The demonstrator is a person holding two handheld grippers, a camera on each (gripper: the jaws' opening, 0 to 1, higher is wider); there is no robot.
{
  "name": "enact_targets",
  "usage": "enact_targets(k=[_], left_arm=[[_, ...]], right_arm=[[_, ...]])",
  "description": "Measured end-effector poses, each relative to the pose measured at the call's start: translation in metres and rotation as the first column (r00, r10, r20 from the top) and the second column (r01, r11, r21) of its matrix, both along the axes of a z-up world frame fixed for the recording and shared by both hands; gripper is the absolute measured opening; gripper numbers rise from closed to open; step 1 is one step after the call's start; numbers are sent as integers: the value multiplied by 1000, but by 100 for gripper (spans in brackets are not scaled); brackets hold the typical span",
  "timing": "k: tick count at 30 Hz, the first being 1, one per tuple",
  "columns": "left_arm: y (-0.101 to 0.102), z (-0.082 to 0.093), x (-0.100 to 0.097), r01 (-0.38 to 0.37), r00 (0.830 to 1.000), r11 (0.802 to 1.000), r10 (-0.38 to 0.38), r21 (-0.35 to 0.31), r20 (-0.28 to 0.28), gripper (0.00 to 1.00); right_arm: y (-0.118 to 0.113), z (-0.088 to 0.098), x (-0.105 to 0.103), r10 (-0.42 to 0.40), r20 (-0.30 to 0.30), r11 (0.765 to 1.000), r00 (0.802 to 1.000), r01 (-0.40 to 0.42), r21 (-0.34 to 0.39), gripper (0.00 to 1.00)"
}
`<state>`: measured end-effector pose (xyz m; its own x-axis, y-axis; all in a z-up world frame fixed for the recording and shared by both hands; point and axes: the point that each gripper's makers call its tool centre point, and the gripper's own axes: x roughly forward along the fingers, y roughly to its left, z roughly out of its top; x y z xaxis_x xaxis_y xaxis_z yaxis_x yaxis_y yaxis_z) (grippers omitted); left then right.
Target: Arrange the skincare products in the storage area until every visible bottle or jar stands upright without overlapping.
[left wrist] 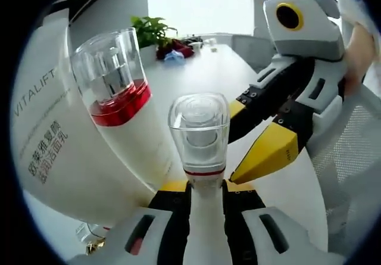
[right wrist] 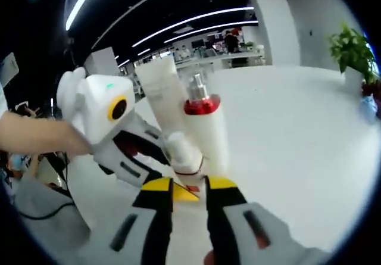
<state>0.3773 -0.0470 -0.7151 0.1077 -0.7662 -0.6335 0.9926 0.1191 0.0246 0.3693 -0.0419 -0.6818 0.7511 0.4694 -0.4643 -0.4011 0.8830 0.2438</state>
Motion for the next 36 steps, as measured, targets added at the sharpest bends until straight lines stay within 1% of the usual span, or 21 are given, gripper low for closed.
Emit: enact_targets(k=[6, 16, 25, 36], left_arm=[[2, -1, 1, 13, 1000, 1000, -13, 21, 0, 17], [1, -1, 1, 11, 1000, 999, -11, 36, 6, 17], [3, -1, 2, 16, 1000, 999, -17, 46, 4, 17], [5, 1, 1, 10, 1000, 999, -10, 40, -5, 19]], right_arm=[[3, -3, -2, -9, -16, 1000, 1000, 9, 26, 20], [-4, -10, 0, -20, -37, 999, 999, 21, 28, 19], [-2, -9, 1, -15, -34, 999, 999, 16, 32, 19], [-2, -9, 0, -20, -37, 999, 999, 22, 35, 19]])
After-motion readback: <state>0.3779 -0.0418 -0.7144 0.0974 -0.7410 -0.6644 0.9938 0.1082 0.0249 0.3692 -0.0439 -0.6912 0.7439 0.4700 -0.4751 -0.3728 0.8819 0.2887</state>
